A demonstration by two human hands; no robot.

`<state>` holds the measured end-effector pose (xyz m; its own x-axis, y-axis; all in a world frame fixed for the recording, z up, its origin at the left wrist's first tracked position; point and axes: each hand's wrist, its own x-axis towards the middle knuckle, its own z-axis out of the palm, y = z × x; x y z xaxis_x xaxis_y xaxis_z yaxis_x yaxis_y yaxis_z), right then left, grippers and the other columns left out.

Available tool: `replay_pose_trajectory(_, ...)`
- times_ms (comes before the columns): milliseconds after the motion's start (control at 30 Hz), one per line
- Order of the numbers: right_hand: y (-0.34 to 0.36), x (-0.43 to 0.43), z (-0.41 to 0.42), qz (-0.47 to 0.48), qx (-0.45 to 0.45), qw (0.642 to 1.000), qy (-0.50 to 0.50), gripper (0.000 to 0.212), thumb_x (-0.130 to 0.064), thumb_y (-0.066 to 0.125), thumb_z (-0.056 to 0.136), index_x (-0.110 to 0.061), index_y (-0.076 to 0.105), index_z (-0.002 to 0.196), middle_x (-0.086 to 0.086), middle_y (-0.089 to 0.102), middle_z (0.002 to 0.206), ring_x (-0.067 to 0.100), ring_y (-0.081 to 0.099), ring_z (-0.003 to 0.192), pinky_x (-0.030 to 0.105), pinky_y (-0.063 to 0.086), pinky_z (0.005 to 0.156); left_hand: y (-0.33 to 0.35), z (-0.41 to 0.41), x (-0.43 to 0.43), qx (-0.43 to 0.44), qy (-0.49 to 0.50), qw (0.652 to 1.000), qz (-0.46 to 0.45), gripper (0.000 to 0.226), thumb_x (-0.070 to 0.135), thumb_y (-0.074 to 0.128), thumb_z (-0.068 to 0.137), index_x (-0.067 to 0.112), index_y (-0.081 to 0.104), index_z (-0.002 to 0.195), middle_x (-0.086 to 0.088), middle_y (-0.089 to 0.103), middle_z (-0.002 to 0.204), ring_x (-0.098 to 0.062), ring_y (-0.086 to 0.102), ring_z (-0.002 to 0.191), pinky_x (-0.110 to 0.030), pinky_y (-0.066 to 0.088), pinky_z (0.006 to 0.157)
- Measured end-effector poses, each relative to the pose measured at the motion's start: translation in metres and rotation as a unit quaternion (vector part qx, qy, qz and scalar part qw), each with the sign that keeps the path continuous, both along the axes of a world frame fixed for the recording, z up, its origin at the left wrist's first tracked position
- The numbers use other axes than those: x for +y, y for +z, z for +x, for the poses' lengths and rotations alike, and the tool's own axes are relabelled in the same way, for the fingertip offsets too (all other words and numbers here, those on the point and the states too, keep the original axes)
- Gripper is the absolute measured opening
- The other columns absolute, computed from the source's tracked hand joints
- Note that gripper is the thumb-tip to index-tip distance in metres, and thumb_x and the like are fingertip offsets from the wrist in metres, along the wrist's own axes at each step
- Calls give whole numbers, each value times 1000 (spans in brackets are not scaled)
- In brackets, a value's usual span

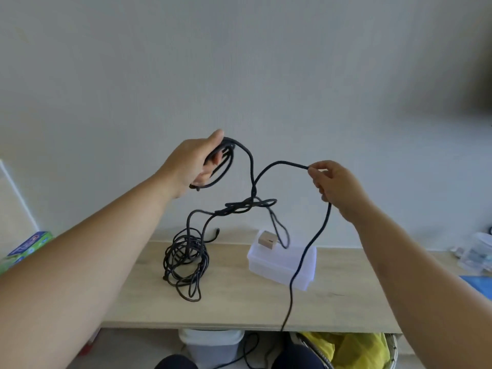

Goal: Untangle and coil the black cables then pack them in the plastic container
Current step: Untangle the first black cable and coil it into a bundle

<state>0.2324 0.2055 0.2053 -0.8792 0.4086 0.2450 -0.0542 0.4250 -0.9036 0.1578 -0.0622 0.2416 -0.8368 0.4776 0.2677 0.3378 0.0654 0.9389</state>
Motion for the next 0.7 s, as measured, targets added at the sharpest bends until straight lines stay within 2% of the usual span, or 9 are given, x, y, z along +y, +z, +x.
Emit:
replay_pose_trajectory(100, 0, 17, -17, 40, 46, 996, -63, 10, -24, 57, 93, -18, 65, 95, -1, 61, 85, 14, 47, 66, 28, 38, 61, 9, 15, 7, 8, -134, 991, -11, 48, 52, 48, 87, 15, 50, 55, 6, 25, 35, -9, 17, 33, -23, 17, 43)
replay_pose_trajectory(200, 6, 20, -32, 171, 45, 971, -158, 21, -33, 56, 93, -22, 69, 105, 0, 53, 112, 18, 51, 102, 18, 31, 81, 28, 27, 21, -1, -184, 982, 52, 48, 47, 41, 87, 19, 51, 49, 8, 24, 33, -9, 17, 30, -23, 13, 42)
replay_pose_trajectory(233, 8, 15, -35, 214, 25, 962, -167, 25, -35, 54, 94, -21, 69, 109, 2, 52, 115, 20, 50, 105, 18, 30, 81, 34, 29, 25, -5, -187, 979, 84, 49, 47, 38, 87, 20, 51, 48, 9, 25, 32, -8, 18, 29, -24, 11, 42)
replay_pose_trajectory(300, 5, 1, -44, 235, -14, 964, -122, 27, -31, 52, 96, -17, 68, 112, 5, 57, 108, 20, 55, 94, 21, 34, 74, 42, 30, 33, -15, -188, 971, 150, 52, 47, 36, 91, 20, 52, 49, 9, 25, 32, -6, 19, 28, -22, 9, 41)
replay_pose_trajectory(400, -22, -29, -54, 97, -48, 994, 29, 19, -14, 52, 96, -10, 67, 107, 12, 67, 104, 17, 58, 81, 33, 48, 73, 43, 31, 46, -21, -130, 970, 207, 51, 44, 36, 97, 20, 50, 54, 8, 23, 35, -8, 16, 30, -18, 14, 37)
replay_pose_trajectory(467, -44, -43, -45, -7, -98, 986, 133, 23, -13, 49, 96, -6, 63, 113, 19, 63, 118, 21, 59, 95, 43, 48, 90, 41, 32, 52, -25, -73, 974, 213, 49, 43, 37, 99, 17, 47, 58, 6, 20, 37, -11, 14, 32, -18, 15, 37)
replay_pose_trajectory(533, -66, -53, -27, -45, -127, 959, 251, 31, -15, 50, 96, -12, 55, 127, 7, 59, 127, 20, 57, 113, 40, 44, 100, 37, 31, 56, -40, -18, 975, 220, 47, 43, 38, 99, 17, 44, 60, 5, 18, 39, -13, 12, 35, -22, 11, 41)
replay_pose_trajectory(600, -81, -61, -12, -136, -134, 917, 351, 41, -15, 55, 91, -17, 51, 132, 1, 59, 129, 21, 57, 118, 43, 43, 101, 34, 28, 58, -64, 42, 972, 221, 45, 44, 40, 98, 16, 43, 62, 4, 19, 40, -14, 13, 36, -25, 10, 44)
replay_pose_trajectory(700, -87, -71, -1, -305, -131, 856, 397, 38, -23, 56, 88, -17, 56, 126, 0, 66, 116, 26, 67, 97, 46, 51, 90, 29, 20, 60, -76, 129, 969, 195, 46, 43, 39, 99, 15, 42, 62, 6, 27, 35, -12, 21, 31, -22, 18, 39)
